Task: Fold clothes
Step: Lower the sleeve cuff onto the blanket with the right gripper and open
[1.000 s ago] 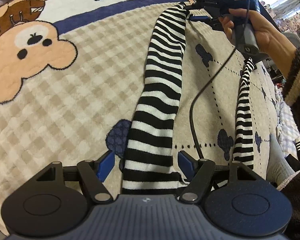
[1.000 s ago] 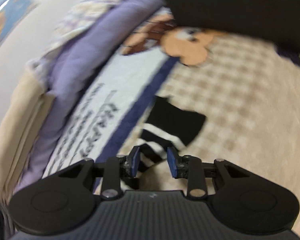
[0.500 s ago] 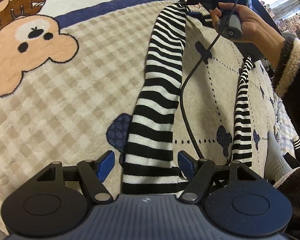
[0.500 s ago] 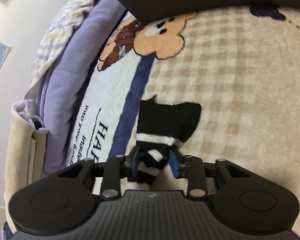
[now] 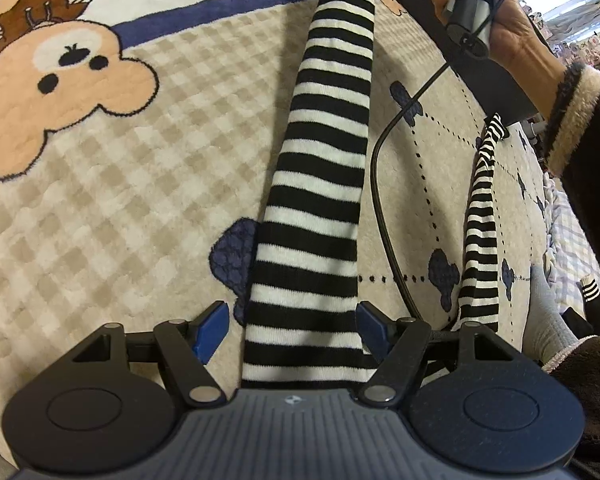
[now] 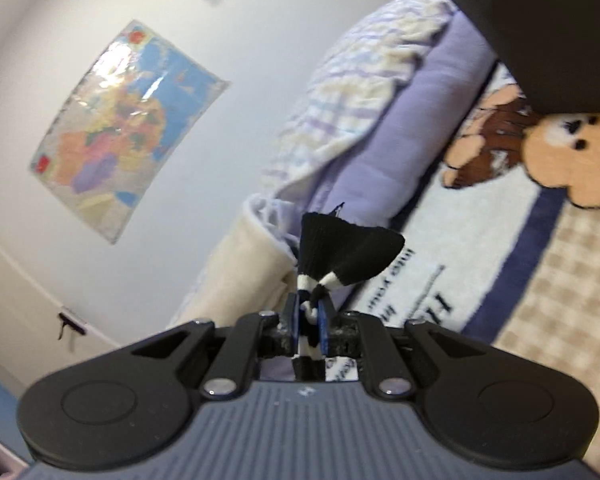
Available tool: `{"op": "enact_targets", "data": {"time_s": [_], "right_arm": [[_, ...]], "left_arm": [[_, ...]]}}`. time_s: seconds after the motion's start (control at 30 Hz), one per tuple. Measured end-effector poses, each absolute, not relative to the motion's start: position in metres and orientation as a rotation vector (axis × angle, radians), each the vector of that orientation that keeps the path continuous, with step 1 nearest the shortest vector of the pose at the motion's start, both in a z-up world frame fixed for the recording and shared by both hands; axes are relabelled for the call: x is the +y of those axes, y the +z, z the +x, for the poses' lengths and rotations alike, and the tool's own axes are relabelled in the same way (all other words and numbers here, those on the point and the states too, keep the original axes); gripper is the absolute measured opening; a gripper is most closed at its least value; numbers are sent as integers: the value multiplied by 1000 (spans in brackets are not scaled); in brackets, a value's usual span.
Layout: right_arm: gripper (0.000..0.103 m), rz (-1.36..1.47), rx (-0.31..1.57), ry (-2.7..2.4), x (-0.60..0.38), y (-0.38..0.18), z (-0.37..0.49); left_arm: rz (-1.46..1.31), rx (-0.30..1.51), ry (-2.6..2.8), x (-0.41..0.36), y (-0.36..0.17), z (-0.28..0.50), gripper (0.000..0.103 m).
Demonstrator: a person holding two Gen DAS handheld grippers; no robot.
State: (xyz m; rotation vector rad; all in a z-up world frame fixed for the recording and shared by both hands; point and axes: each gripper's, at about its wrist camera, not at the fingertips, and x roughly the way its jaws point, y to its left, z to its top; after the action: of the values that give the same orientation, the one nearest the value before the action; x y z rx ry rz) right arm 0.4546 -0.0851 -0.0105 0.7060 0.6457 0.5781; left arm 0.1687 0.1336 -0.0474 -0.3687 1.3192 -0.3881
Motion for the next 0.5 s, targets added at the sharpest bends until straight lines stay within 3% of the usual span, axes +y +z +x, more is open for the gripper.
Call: {"op": "enact_targets", "data": {"time_s": [0.1, 0.13, 0.17, 0.37, 0.5], "right_arm": [[21, 594, 705, 454, -85, -24, 462], [36, 520, 728, 390, -84, -29, 462], [40, 454, 742, 340, -83, -32, 462], [38, 231, 722, 245, -85, -43, 451], [27, 202, 701, 344, -73, -43, 442]], "left_arm": [[-364, 1321, -387, 132, -47, 169, 70], [-363, 1321, -387, 132, -47, 169, 70], [-363, 1321, -388, 132, -47, 169, 70], [-365, 1319, -384, 131, -47, 168, 70], [-360, 1318, -378, 129, -47, 168, 70]]}}
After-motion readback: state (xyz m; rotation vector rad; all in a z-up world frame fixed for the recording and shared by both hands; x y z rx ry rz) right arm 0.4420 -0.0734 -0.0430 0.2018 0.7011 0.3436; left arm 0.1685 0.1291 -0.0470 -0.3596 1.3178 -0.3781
